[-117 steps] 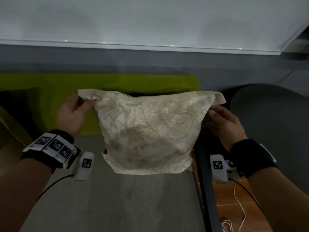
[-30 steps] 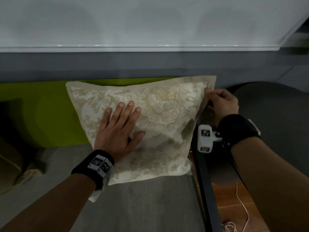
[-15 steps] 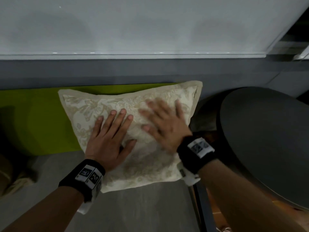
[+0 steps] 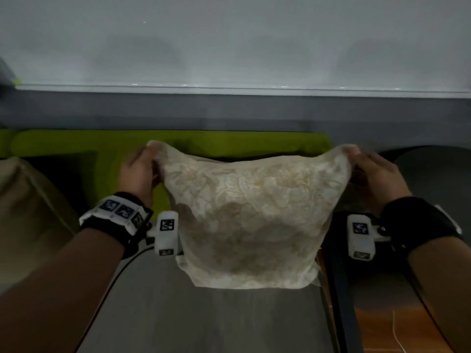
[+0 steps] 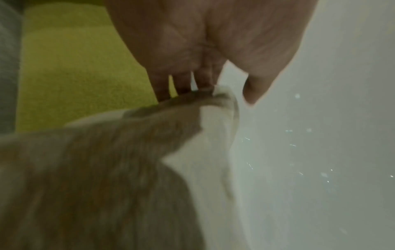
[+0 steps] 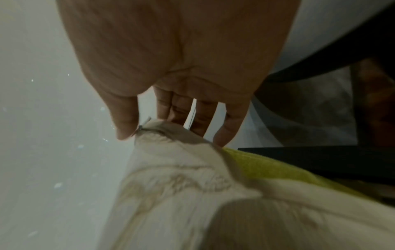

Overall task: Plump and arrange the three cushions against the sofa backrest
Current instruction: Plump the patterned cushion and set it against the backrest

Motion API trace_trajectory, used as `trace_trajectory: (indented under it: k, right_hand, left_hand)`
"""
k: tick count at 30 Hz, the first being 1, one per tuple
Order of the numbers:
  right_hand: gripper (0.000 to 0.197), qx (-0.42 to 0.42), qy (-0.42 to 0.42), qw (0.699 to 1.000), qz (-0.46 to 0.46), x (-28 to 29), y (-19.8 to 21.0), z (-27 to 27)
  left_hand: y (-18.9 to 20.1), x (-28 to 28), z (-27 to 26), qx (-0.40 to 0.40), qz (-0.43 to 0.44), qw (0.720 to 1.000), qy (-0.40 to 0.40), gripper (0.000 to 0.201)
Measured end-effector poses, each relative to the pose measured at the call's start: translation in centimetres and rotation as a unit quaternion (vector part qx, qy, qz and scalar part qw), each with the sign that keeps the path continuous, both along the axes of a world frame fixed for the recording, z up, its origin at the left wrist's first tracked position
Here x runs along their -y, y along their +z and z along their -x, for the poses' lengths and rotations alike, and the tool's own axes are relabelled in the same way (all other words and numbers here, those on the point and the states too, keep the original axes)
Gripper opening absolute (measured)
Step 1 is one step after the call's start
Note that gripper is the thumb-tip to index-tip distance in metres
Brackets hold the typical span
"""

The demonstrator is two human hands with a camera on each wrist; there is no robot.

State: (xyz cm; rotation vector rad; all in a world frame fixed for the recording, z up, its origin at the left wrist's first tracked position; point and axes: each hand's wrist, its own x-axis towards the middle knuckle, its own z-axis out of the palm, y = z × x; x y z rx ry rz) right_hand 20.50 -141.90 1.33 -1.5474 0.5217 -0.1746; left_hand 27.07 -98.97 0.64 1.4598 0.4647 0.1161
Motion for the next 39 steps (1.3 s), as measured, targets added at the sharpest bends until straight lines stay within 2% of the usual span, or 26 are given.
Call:
trace_trajectory:
  k: [1,3,5,7,9,11,13,16,18,19,21,24,27,30,33,36,39]
  right_hand:
    - [0.021,0.002,-0.002,1.0,0.013,0.1,-0.1,0.0]
    - [0.026,0.001,-0.044,0.998,0.042,0.6,-0.1,0.1]
    - [0.029,0.02,-0.094,0.994,0.045,0.7,0.1,0.0]
    - [0.022,0.037,-0.12,0.991,0.04,0.6,0.3,0.0]
    - [0.02,0.052,-0.133,0.989,0.027,0.3,-0.4,0.4]
    - [0.03,0.055,-0.097,0.993,0.024,0.2,-2.1,2.0]
    - [0.051,0.054,0.022,0.996,0.062,0.1,-5.0,4.4]
    - [0.126,-0.035,0.195,0.979,0.039,-1.1,-9.6,7.6]
    - [0.145,-0.074,0.248,0.964,0.054,-2.9,-11.4,8.5]
    - [0.146,-0.069,0.241,0.966,0.054,-3.9,-12.0,8.8]
    - [0.138,-0.026,0.171,0.984,0.05,-5.3,-12.5,9.4]
    - [0.117,0.017,0.082,0.996,0.037,-6.1,-12.9,10.3]
    - [0.127,-0.021,0.082,0.996,0.017,-6.0,-13.1,10.3]
    - [0.129,-0.002,0.103,0.995,0.006,-5.7,-12.7,10.0]
    - [0.132,0.036,0.117,0.992,0.015,-5.4,-12.2,9.9]
    - [0.14,0.045,0.138,0.988,0.05,-5.4,-12.4,10.3]
    - [0.131,0.046,0.155,0.984,0.071,-6.1,-12.5,11.0]
  left_hand:
    - [0.3,-0.6,-0.2,0.022,-0.007,1.0,-0.017,0.037]
    - [0.1,-1.7,-0.5,0.062,-0.072,0.995,-0.012,0.019]
    - [0.2,-2.2,-0.6,0.091,-0.074,0.993,0.0,0.023]
    - [0.4,-1.7,-0.7,0.129,-0.079,0.989,-0.001,0.021]
    - [0.1,-1.3,-0.4,0.116,-0.054,0.992,0.007,0.014]
    - [-1.6,-2.3,0.5,0.073,-0.009,0.997,0.0,0.055]
    - [-5.0,-4.3,2.2,0.037,-0.065,0.994,-0.082,0.093]
    - [-9.6,-4.3,5.8,-0.01,-0.143,0.939,-0.313,0.119]
    - [-11.5,-2.5,7.6,-0.014,-0.116,0.919,-0.377,0.125]
    - [-11.9,-1.4,8.3,-0.003,-0.099,0.926,-0.365,0.126]
    - [-11.8,0.1,9.4,0.033,-0.085,0.953,-0.29,0.125]
    - [-11.7,0.7,10.0,0.097,-0.065,0.974,-0.192,0.11]
    - [-11.8,0.9,10.1,0.068,-0.039,0.98,-0.183,0.108]
    - [-11.9,1.1,9.6,0.071,-0.05,0.97,-0.229,0.111]
    - [-12.2,1.0,9.6,0.087,-0.062,0.963,-0.247,0.129]
    - [-12.2,1.7,10.0,0.088,-0.08,0.965,-0.234,0.122]
    - [-12.8,1.9,9.2,0.07,-0.125,0.966,-0.215,0.117]
